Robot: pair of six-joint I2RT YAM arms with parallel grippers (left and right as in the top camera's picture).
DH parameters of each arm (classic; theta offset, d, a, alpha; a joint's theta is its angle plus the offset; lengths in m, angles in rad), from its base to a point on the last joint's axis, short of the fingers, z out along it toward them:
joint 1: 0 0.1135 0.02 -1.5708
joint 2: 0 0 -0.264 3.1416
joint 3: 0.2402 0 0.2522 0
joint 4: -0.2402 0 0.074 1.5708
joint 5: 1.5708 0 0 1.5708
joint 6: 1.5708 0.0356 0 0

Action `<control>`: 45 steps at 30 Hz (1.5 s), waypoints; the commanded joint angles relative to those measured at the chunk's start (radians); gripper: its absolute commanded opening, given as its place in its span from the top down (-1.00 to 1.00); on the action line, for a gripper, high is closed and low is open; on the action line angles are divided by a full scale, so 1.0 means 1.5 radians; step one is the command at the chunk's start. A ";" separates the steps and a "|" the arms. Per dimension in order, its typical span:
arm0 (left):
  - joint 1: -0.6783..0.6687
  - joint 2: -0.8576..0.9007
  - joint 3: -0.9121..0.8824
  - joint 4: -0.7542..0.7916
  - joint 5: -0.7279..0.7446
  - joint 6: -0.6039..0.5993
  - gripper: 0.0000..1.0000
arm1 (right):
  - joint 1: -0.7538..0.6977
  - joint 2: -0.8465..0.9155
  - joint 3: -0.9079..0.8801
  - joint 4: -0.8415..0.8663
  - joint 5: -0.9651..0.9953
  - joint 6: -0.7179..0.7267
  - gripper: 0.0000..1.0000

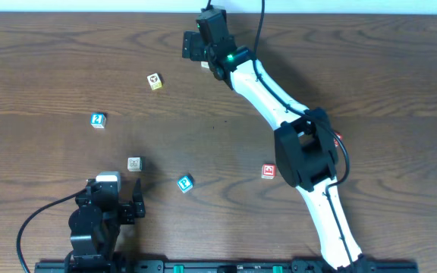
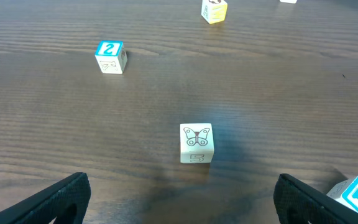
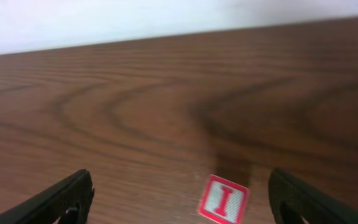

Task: Spell out Ai2
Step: 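Reach the right gripper forward to the red 'I' block, then close the right gripper on the red 'I' block and lift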

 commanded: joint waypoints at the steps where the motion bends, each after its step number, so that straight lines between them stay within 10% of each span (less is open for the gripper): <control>1: 0.004 -0.004 -0.004 -0.001 0.005 -0.005 -0.91 | 0.007 0.009 0.016 -0.006 0.048 0.042 -0.76; 26: 0.004 -0.004 -0.004 -0.001 0.005 -0.005 -0.91 | 0.007 0.074 0.016 -0.033 0.024 0.059 -0.74; 32: 0.004 -0.004 -0.004 -0.001 0.005 -0.005 -0.91 | 0.006 0.074 0.016 -0.034 0.025 0.059 -0.18; 45: 0.004 -0.004 -0.004 -0.001 0.005 -0.005 -0.91 | 0.006 0.074 0.016 -0.036 0.025 0.059 0.24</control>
